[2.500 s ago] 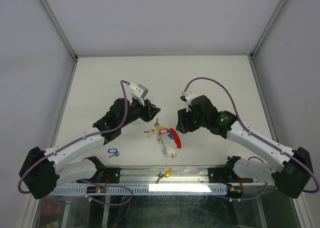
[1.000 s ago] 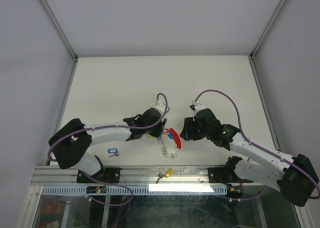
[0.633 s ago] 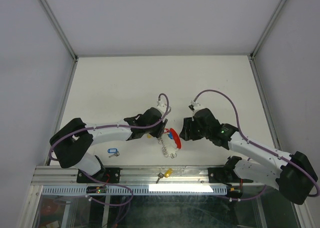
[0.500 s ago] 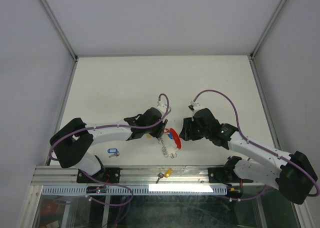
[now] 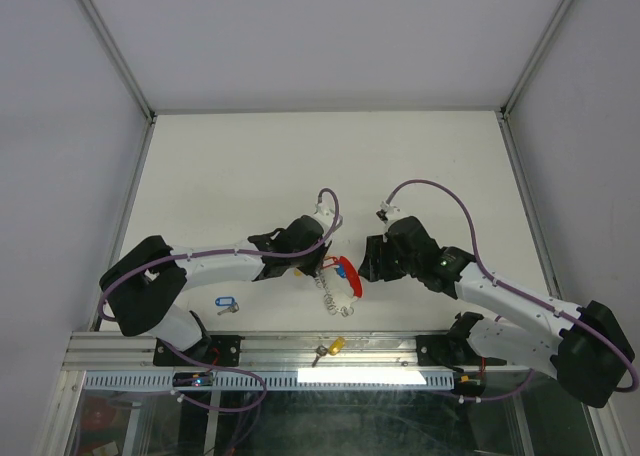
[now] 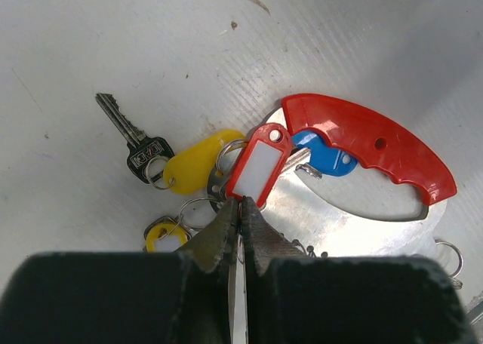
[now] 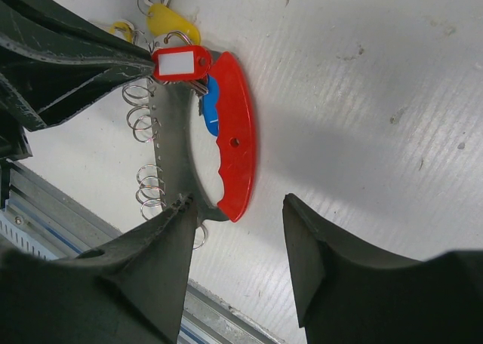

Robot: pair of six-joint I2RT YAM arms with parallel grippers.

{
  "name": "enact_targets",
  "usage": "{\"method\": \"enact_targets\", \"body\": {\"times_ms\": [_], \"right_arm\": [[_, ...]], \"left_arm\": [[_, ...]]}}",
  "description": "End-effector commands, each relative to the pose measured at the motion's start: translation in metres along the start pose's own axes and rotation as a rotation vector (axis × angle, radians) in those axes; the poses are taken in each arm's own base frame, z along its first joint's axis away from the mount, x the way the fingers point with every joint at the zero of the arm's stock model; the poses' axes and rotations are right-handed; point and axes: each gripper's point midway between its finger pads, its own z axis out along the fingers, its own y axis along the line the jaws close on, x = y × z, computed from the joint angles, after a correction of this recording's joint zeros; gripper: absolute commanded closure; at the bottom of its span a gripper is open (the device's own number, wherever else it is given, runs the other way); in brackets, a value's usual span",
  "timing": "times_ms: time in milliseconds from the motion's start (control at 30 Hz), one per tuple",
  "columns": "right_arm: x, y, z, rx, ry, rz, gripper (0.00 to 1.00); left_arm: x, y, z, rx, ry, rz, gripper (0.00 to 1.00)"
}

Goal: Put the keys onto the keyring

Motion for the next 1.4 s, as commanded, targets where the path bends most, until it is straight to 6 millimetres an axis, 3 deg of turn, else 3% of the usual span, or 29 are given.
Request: {"method": "enact_targets", "body": {"times_ms": [0, 333, 533, 767, 967, 1167, 1367], "right_arm": [[-0.027, 0.015, -0.006, -0.042, -0.083, -0.001, 0.48], [-0.029, 0.009, -0.012, -0.024, -0.132, 0.015, 0.48], [-0.038, 0.007, -0.021, -0.023, -0.201, 0.025, 0.48], [-0.058, 0.028, -0.045, -0.178, -0.378, -0.035, 0.48], [-0.067, 0.044, -0.068, -0.250, -0.430, -0.137, 0.48], [-0.079, 0.064, -0.082, -0.340, -0.500, -0.295, 0.48], [-0.092, 0.081, -0.096, -0.444, -0.701, -0.446, 0.53]], "left_arm": [[-0.025, -0.012, -0.011, 0.049, -0.074, 0.010, 1.00], [-0.067, -0.024, -0.048, 0.125, -0.315, -0.032, 1.00], [-0.073, -0.029, -0.058, 0.162, -0.366, -0.040, 1.00], [-0.091, -0.041, -0.081, 0.238, -0.460, -0.025, 1.00], [-0.104, -0.054, -0.101, 0.319, -0.537, 0.009, 1.00], [-0.113, -0.067, -0.114, 0.389, -0.575, 0.055, 1.00], [-0.123, -0.072, -0.127, 0.410, -0.612, 0.077, 1.00]]}}
